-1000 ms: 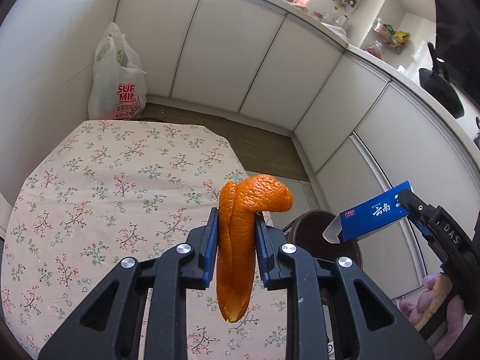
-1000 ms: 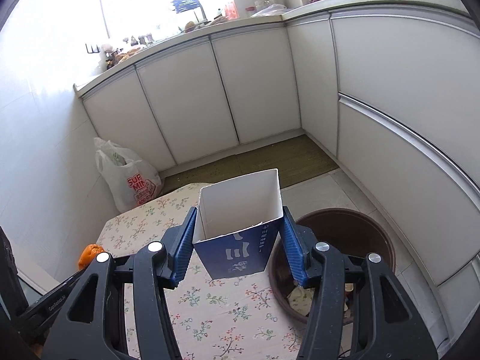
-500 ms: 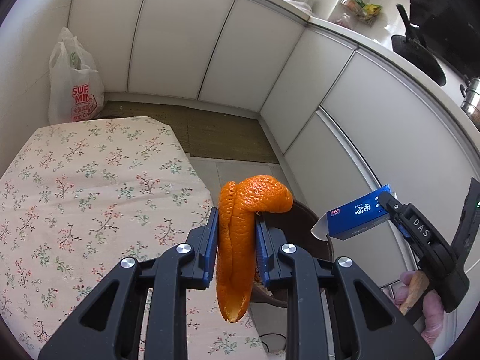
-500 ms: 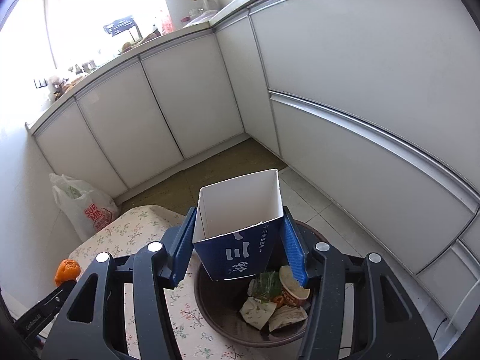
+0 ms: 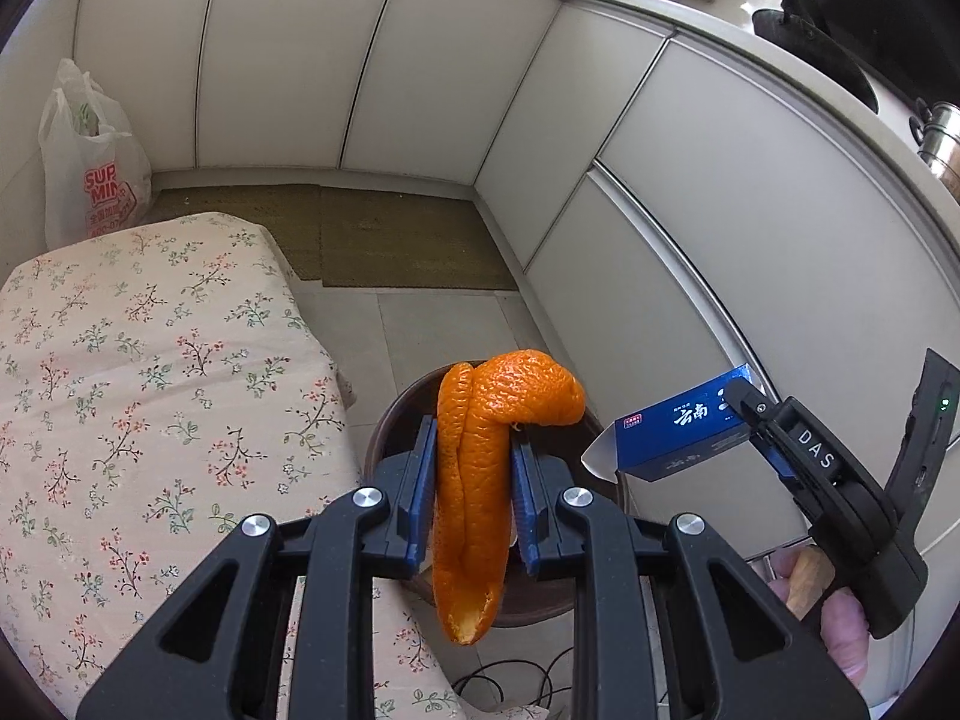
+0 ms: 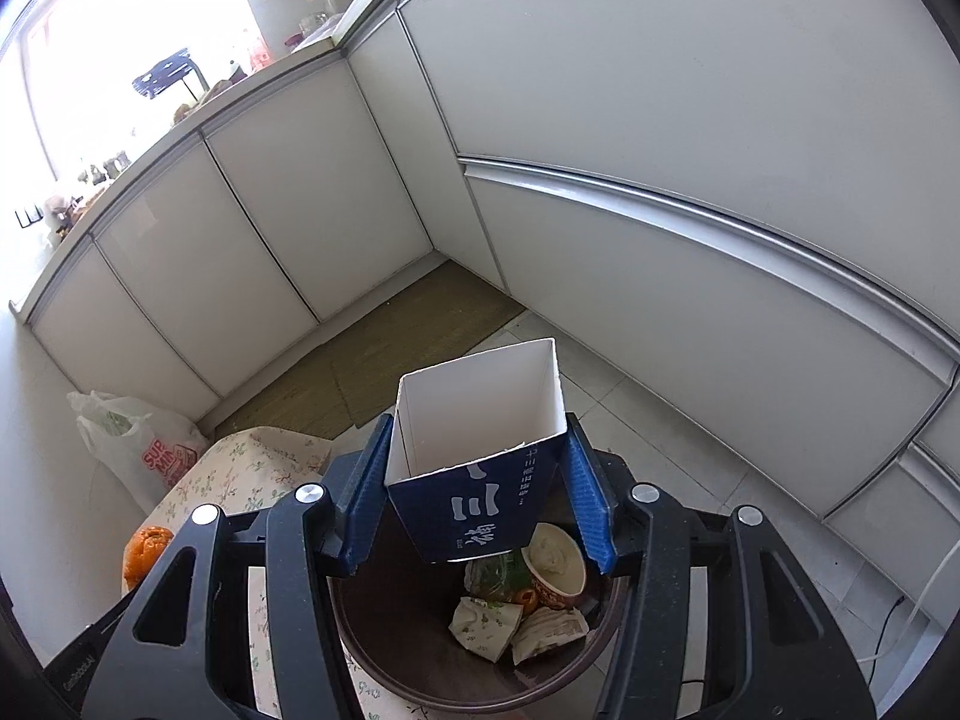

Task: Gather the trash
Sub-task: 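Carry peel and blue box over the brown bin and open both tools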

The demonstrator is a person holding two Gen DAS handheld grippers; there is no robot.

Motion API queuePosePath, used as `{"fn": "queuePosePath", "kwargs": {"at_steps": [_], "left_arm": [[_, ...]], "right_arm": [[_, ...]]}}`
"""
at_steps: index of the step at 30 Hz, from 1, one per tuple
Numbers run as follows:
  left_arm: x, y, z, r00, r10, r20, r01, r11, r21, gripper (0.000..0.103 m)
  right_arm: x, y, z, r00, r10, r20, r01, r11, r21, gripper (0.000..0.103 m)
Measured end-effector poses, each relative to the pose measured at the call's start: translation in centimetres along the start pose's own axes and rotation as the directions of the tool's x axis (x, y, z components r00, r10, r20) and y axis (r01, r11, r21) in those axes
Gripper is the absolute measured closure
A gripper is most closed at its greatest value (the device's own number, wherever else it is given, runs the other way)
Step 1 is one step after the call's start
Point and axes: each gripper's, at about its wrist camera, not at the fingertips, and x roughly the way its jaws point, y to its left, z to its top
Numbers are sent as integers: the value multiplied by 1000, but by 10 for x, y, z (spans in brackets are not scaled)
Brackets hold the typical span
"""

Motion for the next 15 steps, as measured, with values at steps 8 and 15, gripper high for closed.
{"fn": "queuePosePath", "kwargs": {"at_steps": [8,15], "left_arm": [[27,-15,4,1000,2,-24,-2,1000,16,80],[53,-28,15,999,2,-44,-1,1000,22,78]], "right_arm": [[7,-6,6,1000,-12,4,12,999,30,52],[16,-13,10,998,-57,-9,57,998,35,50]]}}
